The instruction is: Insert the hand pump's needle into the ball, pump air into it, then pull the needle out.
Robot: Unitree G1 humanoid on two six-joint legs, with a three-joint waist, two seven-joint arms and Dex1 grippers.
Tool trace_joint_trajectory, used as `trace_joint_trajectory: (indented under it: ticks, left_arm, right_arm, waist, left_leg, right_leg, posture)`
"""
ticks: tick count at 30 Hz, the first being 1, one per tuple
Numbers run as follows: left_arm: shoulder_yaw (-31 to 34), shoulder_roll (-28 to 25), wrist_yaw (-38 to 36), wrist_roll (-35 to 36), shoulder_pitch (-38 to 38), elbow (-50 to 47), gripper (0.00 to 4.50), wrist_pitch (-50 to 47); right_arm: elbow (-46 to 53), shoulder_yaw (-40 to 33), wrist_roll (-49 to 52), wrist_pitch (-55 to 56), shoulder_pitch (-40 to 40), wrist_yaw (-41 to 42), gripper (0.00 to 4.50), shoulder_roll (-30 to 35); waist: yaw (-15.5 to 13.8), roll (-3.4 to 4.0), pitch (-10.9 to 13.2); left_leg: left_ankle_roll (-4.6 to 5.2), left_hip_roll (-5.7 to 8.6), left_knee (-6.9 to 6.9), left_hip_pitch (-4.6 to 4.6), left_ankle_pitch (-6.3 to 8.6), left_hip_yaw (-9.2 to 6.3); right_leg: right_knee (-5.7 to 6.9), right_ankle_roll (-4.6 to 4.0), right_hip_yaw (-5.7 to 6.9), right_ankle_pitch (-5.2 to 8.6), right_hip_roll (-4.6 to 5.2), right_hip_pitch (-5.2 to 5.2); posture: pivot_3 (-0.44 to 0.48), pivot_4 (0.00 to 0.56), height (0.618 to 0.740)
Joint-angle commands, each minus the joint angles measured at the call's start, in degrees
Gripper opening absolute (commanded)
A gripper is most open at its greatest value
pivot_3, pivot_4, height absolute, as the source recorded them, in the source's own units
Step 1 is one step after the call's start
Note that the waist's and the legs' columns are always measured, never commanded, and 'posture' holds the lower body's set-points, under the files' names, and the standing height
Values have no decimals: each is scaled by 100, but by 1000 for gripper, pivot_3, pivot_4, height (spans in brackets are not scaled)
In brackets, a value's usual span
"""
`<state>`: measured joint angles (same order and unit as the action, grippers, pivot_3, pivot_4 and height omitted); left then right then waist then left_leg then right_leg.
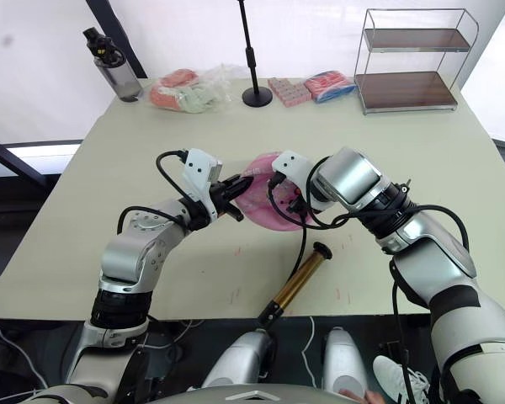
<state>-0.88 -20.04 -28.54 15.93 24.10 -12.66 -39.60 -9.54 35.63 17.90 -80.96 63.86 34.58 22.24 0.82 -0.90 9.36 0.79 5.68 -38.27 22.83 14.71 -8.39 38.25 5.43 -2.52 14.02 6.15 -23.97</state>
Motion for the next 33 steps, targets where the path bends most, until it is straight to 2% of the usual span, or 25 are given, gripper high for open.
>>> trace_joint_trajectory:
  ticks: [1,21,33]
  left_arm:
    - [55,-24,6,56,-19,-64,98,59]
    - [117,-18,64,58,-18,49,98,86]
    - [87,25,93,86,-3,55,98,103]
  right_arm:
    - [-111,131,-251,-76,-125,-113,375,161]
    - [-365,-73,-295,-193,-309,-218,375,120]
    - [-319,59,-340,-162,-325,-180,375,-20]
  waist:
    - [0,0,0]
    - [-8,0,-1]
    - [-6,1,-2]
  left_leg:
    - [0,0,0,0,0,0]
    - [2,1,0,-1,1,-1]
    - [2,1,0,-3,2,-1]
  right_leg:
    - [0,0,0,0,0,0]
    - [-4,1,1,0,1,2]
    - [-4,1,1,0,1,3]
  posture:
    - [0,150,736]
    - [0,150,736]
    - [0,150,736]
